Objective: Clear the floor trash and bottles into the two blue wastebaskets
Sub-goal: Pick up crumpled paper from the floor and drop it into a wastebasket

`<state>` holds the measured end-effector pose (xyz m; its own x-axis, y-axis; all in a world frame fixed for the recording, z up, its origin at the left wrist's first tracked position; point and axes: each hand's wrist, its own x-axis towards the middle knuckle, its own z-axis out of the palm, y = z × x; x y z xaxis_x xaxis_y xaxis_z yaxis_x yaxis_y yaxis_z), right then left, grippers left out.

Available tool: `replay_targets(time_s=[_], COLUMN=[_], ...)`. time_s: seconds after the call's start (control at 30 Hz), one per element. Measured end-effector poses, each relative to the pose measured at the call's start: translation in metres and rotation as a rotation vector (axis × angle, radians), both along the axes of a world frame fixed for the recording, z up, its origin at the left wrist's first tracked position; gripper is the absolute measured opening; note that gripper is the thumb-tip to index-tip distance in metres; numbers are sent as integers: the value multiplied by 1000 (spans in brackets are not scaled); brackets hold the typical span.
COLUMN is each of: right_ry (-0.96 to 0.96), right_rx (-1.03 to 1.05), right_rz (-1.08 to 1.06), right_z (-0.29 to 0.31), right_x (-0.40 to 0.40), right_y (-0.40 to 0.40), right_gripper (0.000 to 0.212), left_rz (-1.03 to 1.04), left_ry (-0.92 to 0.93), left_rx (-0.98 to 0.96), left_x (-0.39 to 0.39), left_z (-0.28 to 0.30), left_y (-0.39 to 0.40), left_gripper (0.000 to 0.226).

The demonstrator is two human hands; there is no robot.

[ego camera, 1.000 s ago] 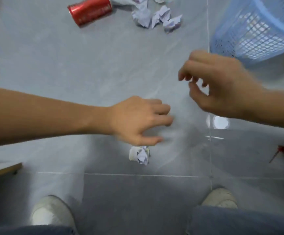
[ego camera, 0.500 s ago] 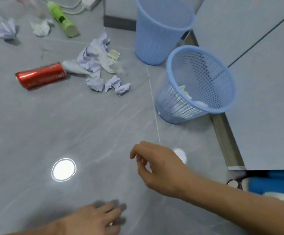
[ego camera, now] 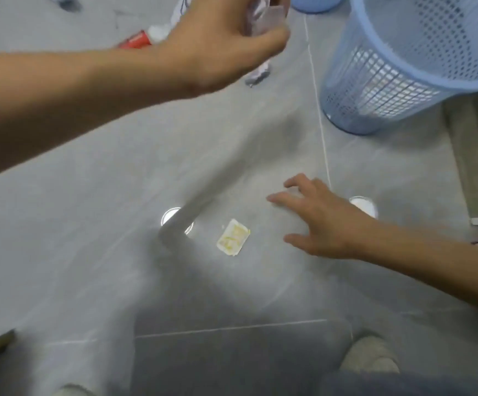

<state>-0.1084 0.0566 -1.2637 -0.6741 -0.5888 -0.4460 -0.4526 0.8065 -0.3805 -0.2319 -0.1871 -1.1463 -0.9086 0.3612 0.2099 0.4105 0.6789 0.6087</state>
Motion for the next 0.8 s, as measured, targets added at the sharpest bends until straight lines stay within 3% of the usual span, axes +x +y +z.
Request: replay_targets(time_s=[0.1, 0.17, 0.23, 0.33, 0.4, 0.5, 0.63, 0.7, 0.77, 0.8], right_ry=[105, 136, 150, 219, 185, 188, 556, 780, 957, 942], right_rx=[-41, -37, -11, -16, -6, -89, -384, -570, -551, -482], right_rz=[302, 446, 576, 618, 511, 259, -142, -378, -595, -672], right_z=[-27, -41, -51, -56, -55, -24, 83, 130, 149, 150], right_x=[34, 44, 46, 43, 37, 23, -19, -54, -100, -123], right_y=[-33, -56, -68, -55, -33, -6, 3, 20, 49, 62], right_gripper=[91, 91, 78, 40, 33, 43, 10, 5, 5, 7], left_rz=[67, 44, -20, -140, -206, -264, -185, -139, -113, -108], left_ry=[-297, -191, -9, -11, 11, 75, 72, 24, -76, -113], left_rx=[-156, -117, 58, 54, 36, 35, 25, -4, -74, -116], left_x=[6, 5, 2, -7, -14, -31, -63, -81, -91, -93], left_z=[-5, -3, 6, 10, 11, 14, 19, 18, 19, 20], left_y=[-9, -4, 5, 24, 45, 93, 150, 162, 164, 162], left_gripper=[41, 31, 17, 23, 22, 20, 21, 25, 39, 50])
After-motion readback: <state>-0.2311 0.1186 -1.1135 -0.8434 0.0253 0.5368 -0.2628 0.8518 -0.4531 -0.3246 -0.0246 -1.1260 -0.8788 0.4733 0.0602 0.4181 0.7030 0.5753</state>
